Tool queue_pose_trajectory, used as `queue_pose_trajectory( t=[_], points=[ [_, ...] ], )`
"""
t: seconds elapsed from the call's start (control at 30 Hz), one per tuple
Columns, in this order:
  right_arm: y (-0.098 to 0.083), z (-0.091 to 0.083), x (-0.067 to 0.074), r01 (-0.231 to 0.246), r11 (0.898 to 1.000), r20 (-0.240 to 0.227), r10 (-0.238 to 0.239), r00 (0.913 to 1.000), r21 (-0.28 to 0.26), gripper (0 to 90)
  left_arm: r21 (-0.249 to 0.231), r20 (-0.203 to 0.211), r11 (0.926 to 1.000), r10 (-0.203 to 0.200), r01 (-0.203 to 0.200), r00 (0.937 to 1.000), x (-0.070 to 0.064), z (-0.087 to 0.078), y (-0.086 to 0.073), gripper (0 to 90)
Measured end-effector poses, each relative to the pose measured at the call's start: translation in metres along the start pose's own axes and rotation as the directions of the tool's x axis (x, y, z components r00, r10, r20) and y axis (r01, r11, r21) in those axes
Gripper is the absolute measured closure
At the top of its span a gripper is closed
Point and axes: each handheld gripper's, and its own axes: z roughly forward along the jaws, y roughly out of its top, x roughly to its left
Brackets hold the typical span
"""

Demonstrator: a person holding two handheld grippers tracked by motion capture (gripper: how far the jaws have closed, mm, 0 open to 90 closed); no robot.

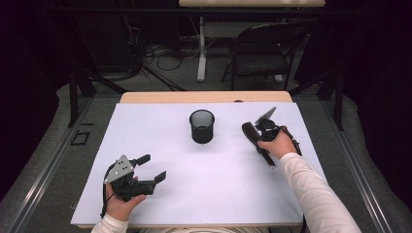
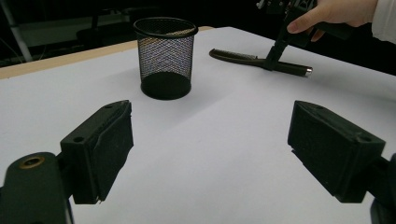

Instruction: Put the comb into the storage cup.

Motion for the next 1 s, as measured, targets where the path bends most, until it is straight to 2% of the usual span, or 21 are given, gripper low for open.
queue_pose_trajectory(
  t=[0.17, 0.53, 0.57, 1.0],
  points=[
    [0.0008, -0.001, -0.0006, 0.014, 1.0, 0.015, -0.015, 0.9998, 0.026, 72.1, -0.001, 0.0, 1.0, -0.001, 0.001, 1.0, 0.0001, 0.0001, -0.0001, 14.2],
    [0.0008, -0.0005, -0.0004, 0.011, 1.0, 0.006, -0.011, 0.9999, 0.021, 72.8, 0.0, 0.0, 1.0, 0.001, -0.001, 1.0, 0.0, 0.0001, 0.0, 14.2],
    [0.0004, 0.0004, -0.0002, 0.008, 1.0, 0.004, -0.008, 1.0, 0.008, 72.8, 0.0, 0.0, 1.0, 0.001, -0.001, 1.0, -0.0001, 0.0001, 0.0, 14.2],
    [0.0003, -0.0005, 0.0001, 0.008, 1.0, 0.011, -0.008, 0.9999, 0.014, 73.0, 0.0, 0.0, 1.0, 0.001, -0.001, 1.0, 0.0, 0.0001, -0.0001, 14.2]
  ],
)
